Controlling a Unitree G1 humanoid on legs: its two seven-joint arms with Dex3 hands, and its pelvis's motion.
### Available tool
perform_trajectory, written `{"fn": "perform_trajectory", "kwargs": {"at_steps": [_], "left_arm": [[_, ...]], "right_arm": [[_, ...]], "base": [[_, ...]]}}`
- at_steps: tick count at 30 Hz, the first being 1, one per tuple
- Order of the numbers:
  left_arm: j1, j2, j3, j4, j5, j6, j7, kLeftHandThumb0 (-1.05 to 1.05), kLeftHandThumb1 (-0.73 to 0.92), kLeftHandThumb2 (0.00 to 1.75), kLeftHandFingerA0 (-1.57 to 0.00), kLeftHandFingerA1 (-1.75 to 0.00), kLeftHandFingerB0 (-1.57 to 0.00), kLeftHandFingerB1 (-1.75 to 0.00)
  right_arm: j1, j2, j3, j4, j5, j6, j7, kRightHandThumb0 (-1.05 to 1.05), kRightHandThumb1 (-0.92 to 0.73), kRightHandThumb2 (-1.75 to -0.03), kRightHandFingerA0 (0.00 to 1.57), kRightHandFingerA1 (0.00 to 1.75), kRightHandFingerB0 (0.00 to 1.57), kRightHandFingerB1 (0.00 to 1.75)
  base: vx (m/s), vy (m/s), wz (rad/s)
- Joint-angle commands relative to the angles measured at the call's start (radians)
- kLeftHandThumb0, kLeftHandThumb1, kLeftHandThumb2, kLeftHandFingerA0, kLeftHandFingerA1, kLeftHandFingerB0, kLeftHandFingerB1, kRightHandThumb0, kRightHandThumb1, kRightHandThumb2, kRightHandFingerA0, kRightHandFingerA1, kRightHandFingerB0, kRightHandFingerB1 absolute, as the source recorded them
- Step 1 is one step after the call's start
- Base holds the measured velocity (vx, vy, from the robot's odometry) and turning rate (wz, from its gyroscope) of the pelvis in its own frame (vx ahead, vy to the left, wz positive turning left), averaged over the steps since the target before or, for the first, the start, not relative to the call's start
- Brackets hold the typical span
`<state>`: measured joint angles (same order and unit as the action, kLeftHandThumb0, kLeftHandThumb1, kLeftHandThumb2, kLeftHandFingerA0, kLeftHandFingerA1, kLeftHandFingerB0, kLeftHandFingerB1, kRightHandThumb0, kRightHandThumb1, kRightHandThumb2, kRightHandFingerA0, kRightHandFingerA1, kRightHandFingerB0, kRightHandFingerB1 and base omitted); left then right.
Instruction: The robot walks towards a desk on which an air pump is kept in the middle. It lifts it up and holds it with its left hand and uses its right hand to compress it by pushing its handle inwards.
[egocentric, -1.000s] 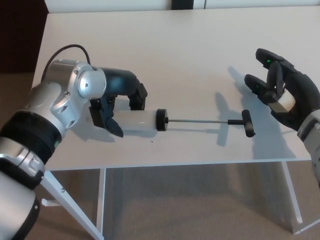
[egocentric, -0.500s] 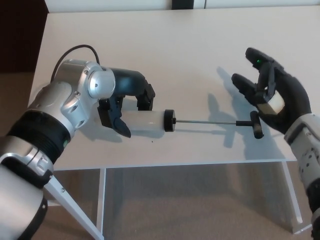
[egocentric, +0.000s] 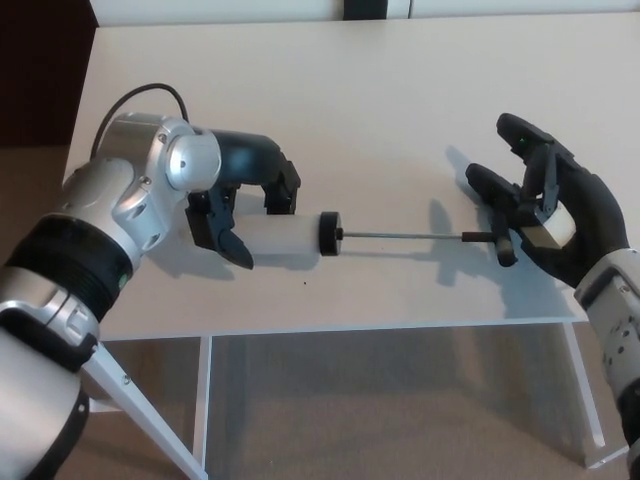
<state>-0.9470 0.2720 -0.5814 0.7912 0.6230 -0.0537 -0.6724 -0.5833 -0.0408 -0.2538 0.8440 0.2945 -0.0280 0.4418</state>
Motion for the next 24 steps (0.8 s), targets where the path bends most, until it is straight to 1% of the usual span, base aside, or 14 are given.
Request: {"fn": "perform_trajectory", "kwargs": {"at_steps": [1, 2, 8, 9, 10, 11, 14, 15, 17, 19, 20, 22, 23, 24], "left_arm": [[-0.014, 0.025, 0.006, 0.006, 0.005, -0.007, 0.005, -0.12, 0.70, 0.78, -0.92, -1.39, -0.77, -1.38], [-0.014, 0.023, 0.004, 0.007, 0.006, -0.010, 0.008, -0.14, 0.72, 0.69, -0.87, -1.24, -0.73, -1.32], [-0.008, 0.016, 0.005, 0.000, 0.004, -0.010, 0.013, -0.16, 0.72, 0.69, -0.84, -1.27, -0.71, -1.36], [-0.009, 0.012, 0.003, 0.004, 0.005, -0.008, 0.016, -0.16, 0.72, 0.70, -0.86, -1.32, -0.72, -1.37], [-0.010, 0.006, 0.001, 0.010, 0.007, -0.006, 0.019, -0.16, 0.72, 0.70, -0.86, -1.32, -0.72, -1.37], [-0.011, 0.003, -0.001, 0.011, 0.008, -0.006, 0.020, -0.16, 0.71, 0.70, -0.90, -1.33, -0.75, -1.35], [-0.011, 0.000, -0.004, 0.010, 0.010, -0.005, 0.020, -0.16, 0.71, 0.70, -0.90, -1.33, -0.75, -1.35], [-0.011, -0.006, -0.002, 0.011, 0.007, 0.006, 0.013, -0.16, 0.74, 0.72, -0.94, -1.22, -0.76, -1.29], [-0.012, -0.011, -0.002, 0.011, 0.006, 0.011, 0.009, -0.17, 0.77, 0.72, -0.96, -1.18, -0.77, -1.29], [-0.012, -0.014, -0.003, 0.012, 0.007, 0.012, 0.008, -0.17, 0.77, 0.72, -0.96, -1.18, -0.77, -1.29], [-0.013, -0.015, -0.004, 0.014, 0.009, 0.010, 0.010, -0.18, 0.77, 0.71, -0.92, -1.24, -0.77, -1.29], [-0.014, -0.017, -0.006, 0.017, 0.011, 0.007, 0.013, -0.18, 0.77, 0.71, -0.92, -1.24, -0.77, -1.29], [-0.013, -0.021, -0.004, 0.014, 0.010, 0.011, 0.018, -0.17, 0.79, 0.71, -0.92, -1.20, -0.76, -1.27], [-0.012, -0.024, -0.003, 0.012, 0.010, 0.014, 0.022, -0.17, 0.79, 0.71, -0.92, -1.20, -0.76, -1.27]], "right_arm": [[0.031, -0.022, -0.015, 0.017, 0.012, 0.002, 0.001, -0.89, -0.80, -1.15, 0.09, 0.32, 0.10, 0.23], [0.029, -0.020, -0.014, 0.011, 0.013, 0.007, 0.003, -0.89, -0.81, -1.15, 0.09, 0.29, 0.09, 0.22], [0.018, -0.008, -0.011, -0.009, 0.024, 0.017, 0.015, -0.88, -0.83, -1.17, 0.08, 0.26, 0.08, 0.20], [0.017, -0.003, -0.010, -0.016, 0.026, 0.021, 0.010, -0.90, -0.82, -1.16, 0.09, 0.28, 0.09, 0.22], [0.016, 0.000, -0.009, -0.026, 0.027, 0.026, 0.004, -0.90, -0.82, -1.16, 0.09, 0.28, 0.09, 0.22], [0.015, 0.004, -0.013, -0.031, 0.033, 0.035, -0.001, -0.89, -0.80, -1.14, 0.10, 0.32, 0.10, 0.27], [0.015, 0.010, -0.019, -0.040, 0.042, 0.047, -0.006, -0.89, -0.80, -1.14, 0.10, 0.32, 0.10, 0.27], [0.019, 0.016, -0.021, -0.047, 0.046, 0.045, -0.005, -0.87, -0.79, -1.14, 0.07, 0.33, 0.11, 0.27], [0.025, 0.021, -0.020, -0.060, 0.047, 0.049, -0.008, -0.89, -0.81, -1.15, 0.09, 0.33, 0.10, 0.26], [0.031, 0.025, -0.016, -0.074, 0.046, 0.056, -0.012, -0.89, -0.81, -1.15, 0.09, 0.33, 0.10, 0.26], [0.035, 0.030, -0.014, -0.080, 0.045, 0.057, -0.015, -0.90, -0.91, -0.80, 0.12, 0.27, 0.10, 0.22], [0.040, 0.036, -0.011, -0.089, 0.043, 0.059, -0.020, -0.90, -0.91, -0.80, 0.12, 0.27, 0.10, 0.22], [0.046, 0.042, -0.008, -0.093, 0.040, 0.054, -0.021, -0.85, -0.92, -0.78, 0.12, 0.29, 0.09, 0.24], [0.051, 0.046, -0.006, -0.095, 0.039, 0.052, -0.022, -0.85, -0.92, -0.78, 0.12, 0.29, 0.09, 0.24]], "base": [[0.00, 0.000, 0.00], [0.00, 0.000, 0.00], [0.00, 0.000, 0.00], [0.00, 0.000, 0.00], [0.00, 0.000, 0.00], [0.00, 0.000, 0.00], [0.00, 0.000, 0.00], [0.00, 0.000, 0.00], [0.00, 0.000, 0.00], [0.00, 0.000, 0.00], [0.00, 0.000, 0.00], [0.00, 0.000, 0.00], [0.00, 0.000, 0.00], [0.00, 0.000, 0.00]]}}
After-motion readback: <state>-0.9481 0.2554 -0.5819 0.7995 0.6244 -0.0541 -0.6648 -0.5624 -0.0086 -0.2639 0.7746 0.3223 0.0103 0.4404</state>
